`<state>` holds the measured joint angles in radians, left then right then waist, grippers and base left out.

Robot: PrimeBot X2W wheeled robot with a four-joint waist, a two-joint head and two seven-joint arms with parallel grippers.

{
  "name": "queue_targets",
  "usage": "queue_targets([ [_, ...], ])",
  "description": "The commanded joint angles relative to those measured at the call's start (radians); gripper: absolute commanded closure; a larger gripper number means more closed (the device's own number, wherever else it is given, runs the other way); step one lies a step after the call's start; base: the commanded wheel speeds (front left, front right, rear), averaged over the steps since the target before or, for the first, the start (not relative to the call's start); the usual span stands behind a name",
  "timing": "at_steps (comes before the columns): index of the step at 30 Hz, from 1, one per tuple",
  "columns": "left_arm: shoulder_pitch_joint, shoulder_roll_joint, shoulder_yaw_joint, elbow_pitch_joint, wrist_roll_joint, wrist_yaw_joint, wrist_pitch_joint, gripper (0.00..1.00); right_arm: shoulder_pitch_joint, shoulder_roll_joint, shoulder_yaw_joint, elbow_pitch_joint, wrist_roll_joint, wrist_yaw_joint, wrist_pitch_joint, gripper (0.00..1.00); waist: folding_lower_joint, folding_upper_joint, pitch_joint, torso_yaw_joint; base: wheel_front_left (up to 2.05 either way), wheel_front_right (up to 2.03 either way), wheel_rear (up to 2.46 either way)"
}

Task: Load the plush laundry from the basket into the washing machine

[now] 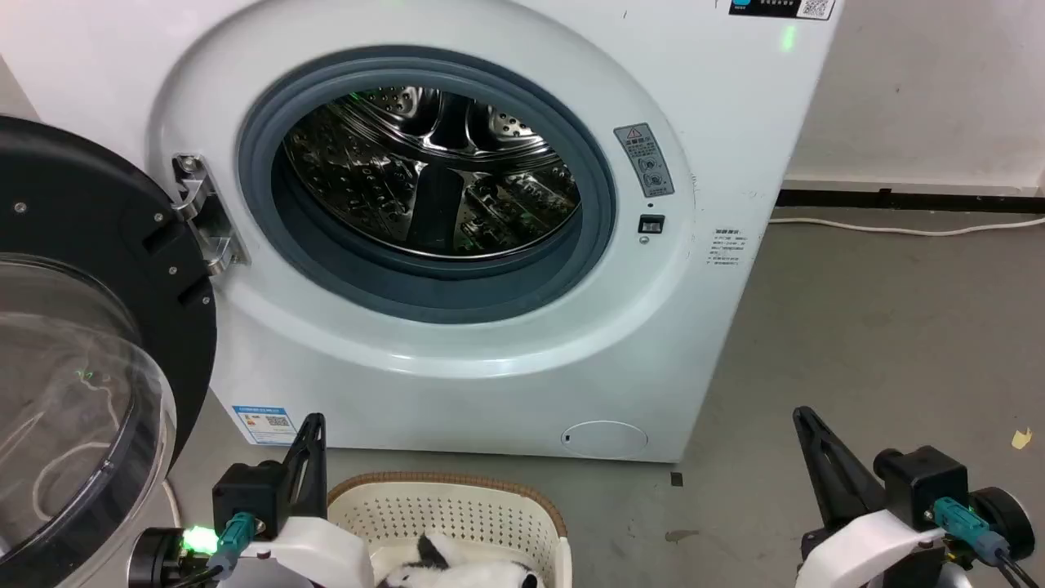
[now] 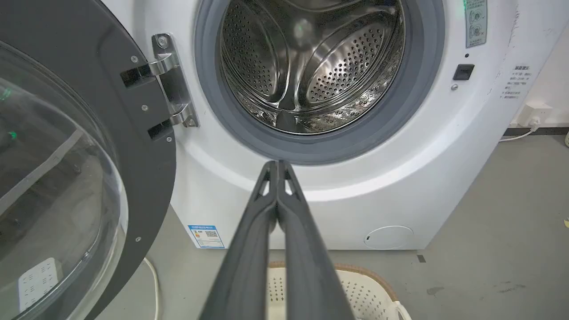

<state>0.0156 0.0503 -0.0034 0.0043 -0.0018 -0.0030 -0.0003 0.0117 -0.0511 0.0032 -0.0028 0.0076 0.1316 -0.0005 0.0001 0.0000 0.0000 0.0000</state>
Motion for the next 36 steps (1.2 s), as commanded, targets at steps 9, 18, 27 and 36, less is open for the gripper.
queue_targets([
  [9, -0.016, 0.0, 0.003, -0.004, 0.002, 0.003, 0.0, 1.0, -0.012, 0.001, -0.003, 0.003, -0.008, -0.001, 0.0, 1.0, -0.0001, 0.0, 0.0, 0.0, 0.0, 0.0, 0.0],
  [18, -0.016, 0.0, 0.003, -0.004, 0.002, 0.003, 0.0, 1.0, -0.012, 0.001, -0.003, 0.003, -0.008, -0.001, 0.0, 1.0, -0.0001, 0.0, 0.0, 0.0, 0.0, 0.0, 0.0],
  [27, -0.016, 0.0, 0.003, -0.004, 0.002, 0.003, 0.0, 1.0, -0.012, 0.001, -0.003, 0.003, -0.008, -0.001, 0.0, 1.0, -0.0001, 0.0, 0.0, 0.0, 0.0, 0.0, 0.0],
  [36, 0.0, 0.0, 0.0, 0.0, 0.0, 0.0, 0.0, 0.0, 0.0, 0.0, 0.0, 0.0, 0.0, 0.0, 0.0, 0.0, -0.0001, 0.0, 0.0, 0.0, 0.0, 0.0, 0.0],
])
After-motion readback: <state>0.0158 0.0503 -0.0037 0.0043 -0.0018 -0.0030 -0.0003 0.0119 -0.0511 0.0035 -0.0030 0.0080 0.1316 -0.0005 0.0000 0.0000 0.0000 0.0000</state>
